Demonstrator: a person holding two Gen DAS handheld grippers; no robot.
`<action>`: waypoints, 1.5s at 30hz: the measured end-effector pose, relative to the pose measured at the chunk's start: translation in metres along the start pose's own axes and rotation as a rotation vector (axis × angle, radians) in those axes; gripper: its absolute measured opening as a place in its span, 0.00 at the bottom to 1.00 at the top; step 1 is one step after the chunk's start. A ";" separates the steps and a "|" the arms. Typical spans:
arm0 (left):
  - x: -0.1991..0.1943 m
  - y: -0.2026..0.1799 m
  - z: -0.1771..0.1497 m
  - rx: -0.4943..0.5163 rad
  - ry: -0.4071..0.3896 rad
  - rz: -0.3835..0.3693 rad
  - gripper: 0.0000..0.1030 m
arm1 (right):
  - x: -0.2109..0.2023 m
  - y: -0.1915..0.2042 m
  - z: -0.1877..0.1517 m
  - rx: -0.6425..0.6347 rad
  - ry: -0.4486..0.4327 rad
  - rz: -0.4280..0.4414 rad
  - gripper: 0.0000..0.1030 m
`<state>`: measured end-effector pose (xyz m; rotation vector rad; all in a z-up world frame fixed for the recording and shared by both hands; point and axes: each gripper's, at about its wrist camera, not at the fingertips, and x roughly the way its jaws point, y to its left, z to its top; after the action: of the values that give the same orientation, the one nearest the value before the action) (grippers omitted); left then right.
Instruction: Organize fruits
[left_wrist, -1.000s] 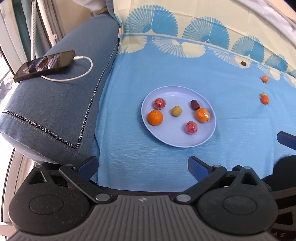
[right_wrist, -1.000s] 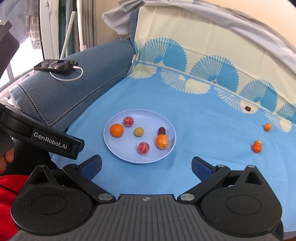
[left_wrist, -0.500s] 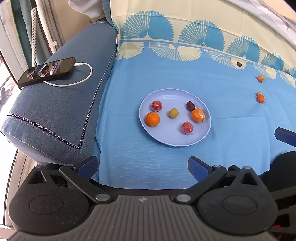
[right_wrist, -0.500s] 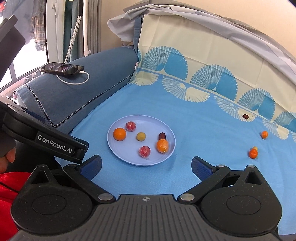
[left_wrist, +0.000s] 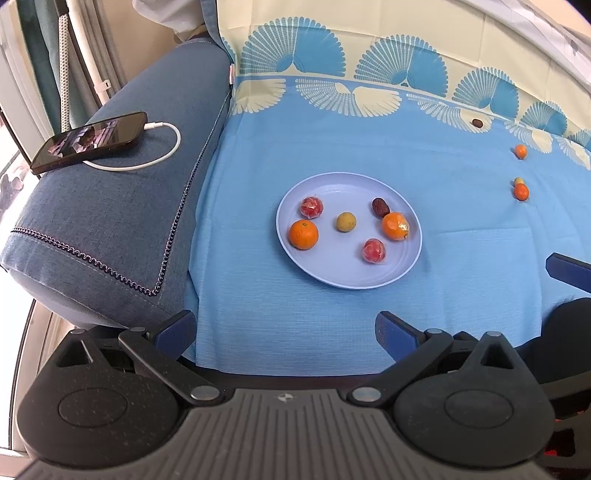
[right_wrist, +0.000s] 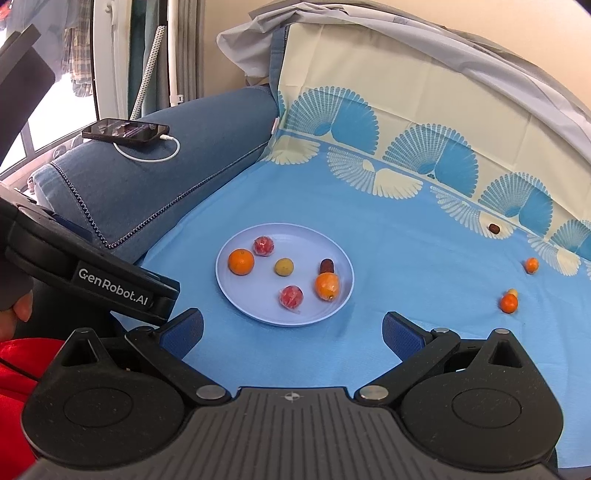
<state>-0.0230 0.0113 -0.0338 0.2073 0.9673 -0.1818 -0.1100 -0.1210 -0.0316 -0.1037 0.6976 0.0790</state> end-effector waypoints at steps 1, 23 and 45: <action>0.000 0.000 0.000 0.002 0.000 0.000 1.00 | 0.000 0.000 0.000 -0.001 0.001 0.001 0.99; 0.001 -0.002 0.003 0.013 0.001 0.006 1.00 | 0.002 -0.002 -0.002 0.009 0.010 0.009 0.99; 0.046 -0.129 0.086 0.210 0.008 -0.111 1.00 | 0.028 -0.218 -0.044 0.435 -0.042 -0.412 0.99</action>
<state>0.0394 -0.1381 -0.0366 0.3476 0.9678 -0.3855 -0.0929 -0.3420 -0.0684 0.1723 0.6261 -0.4629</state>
